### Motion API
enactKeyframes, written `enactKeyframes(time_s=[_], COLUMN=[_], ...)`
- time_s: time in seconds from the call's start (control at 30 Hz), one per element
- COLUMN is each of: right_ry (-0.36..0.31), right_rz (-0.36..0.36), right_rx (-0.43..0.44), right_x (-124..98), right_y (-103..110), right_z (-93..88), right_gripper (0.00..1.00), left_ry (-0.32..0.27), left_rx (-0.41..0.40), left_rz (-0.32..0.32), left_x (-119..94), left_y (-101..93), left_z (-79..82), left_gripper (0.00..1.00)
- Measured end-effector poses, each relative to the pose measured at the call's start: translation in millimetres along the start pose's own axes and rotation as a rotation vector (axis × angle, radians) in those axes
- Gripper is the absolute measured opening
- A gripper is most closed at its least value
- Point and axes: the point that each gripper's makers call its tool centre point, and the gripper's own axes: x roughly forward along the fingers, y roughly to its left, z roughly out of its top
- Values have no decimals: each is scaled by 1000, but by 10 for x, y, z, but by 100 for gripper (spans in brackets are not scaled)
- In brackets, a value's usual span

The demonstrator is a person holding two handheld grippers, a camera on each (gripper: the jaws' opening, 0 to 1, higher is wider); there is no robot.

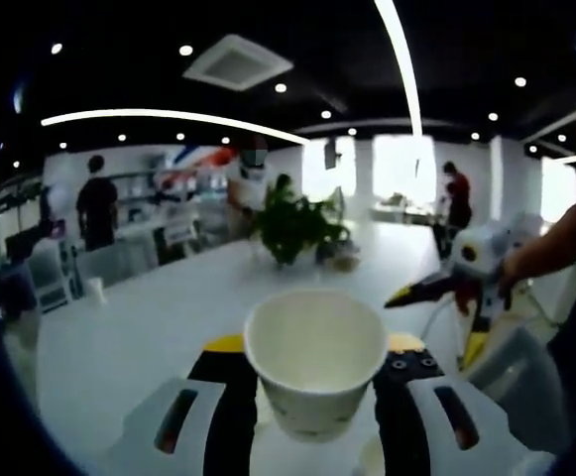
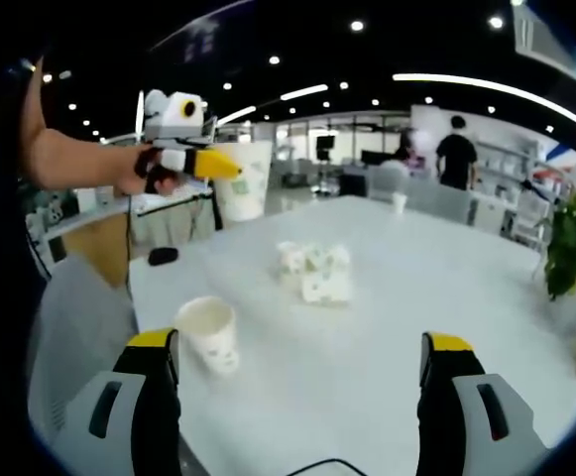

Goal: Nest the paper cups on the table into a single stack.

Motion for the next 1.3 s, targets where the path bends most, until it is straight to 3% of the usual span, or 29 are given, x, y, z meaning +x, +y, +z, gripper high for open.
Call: enactKeyframes(time_s=[0.6,0.9,1.3], right_ry=[7,7,5], right_rz=[3,10,11], right_rx=[-6,-7,-7], right_x=[-1,14,25], right_y=[-17,-4,12], right_z=[12,23,34], right_gripper=[100,100,100], left_ry=[-8,9,4], left_rx=[-1,15,56], left_rz=[-31,-47,-154], left_x=[-71,-164,-138], left_y=[-243,-398,-683], left_z=[86,47,88], left_gripper=[44,44,44])
